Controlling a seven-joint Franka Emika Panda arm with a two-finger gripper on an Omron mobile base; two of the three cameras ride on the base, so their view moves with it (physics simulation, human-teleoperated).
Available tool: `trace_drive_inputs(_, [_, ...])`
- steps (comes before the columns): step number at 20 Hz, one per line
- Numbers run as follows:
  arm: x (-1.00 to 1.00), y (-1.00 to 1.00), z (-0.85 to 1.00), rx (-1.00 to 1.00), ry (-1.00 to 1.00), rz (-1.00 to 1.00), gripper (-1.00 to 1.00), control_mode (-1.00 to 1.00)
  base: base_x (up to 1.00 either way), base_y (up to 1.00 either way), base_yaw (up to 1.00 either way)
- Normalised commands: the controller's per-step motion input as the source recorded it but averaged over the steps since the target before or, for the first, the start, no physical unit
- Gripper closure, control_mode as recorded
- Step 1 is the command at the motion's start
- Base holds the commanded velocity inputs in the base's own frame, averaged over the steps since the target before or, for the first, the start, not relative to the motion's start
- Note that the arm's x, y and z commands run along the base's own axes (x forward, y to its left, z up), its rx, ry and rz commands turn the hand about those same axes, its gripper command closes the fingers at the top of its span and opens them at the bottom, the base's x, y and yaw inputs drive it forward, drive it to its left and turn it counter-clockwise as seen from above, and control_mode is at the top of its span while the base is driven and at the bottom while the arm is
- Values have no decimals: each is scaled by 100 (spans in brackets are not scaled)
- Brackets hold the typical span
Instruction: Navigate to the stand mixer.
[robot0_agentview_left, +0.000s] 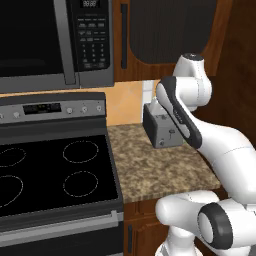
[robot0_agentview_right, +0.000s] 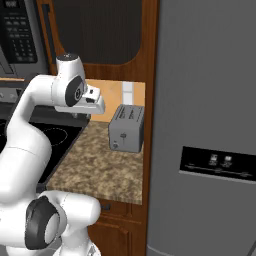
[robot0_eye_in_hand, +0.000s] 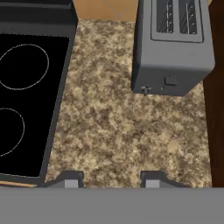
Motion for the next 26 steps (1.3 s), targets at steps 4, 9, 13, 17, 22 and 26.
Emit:
trace_drive_inputs(4, [-69, 0, 0, 0, -3, 3, -100, -100, 0, 0, 0])
trace_drive_inputs(9, [-100, 0, 0, 1, -13, 6, -100, -100, 0, 0, 0])
trace_drive_inputs(13, [-86, 0, 0, 0, -3, 2, -100, -100, 0, 0, 0])
trace_drive_inputs(17, [-19, 0, 0, 0, 0, 0, -100, -100, 0, 0, 0])
trace_drive_inputs(22, [-2, 0, 0, 0, 0, 0, -100, 100, -53, 7, 8])
trace_drive_inputs(26, [0, 0, 0, 0, 0, 0, -100, 100, -96, 65, 34])
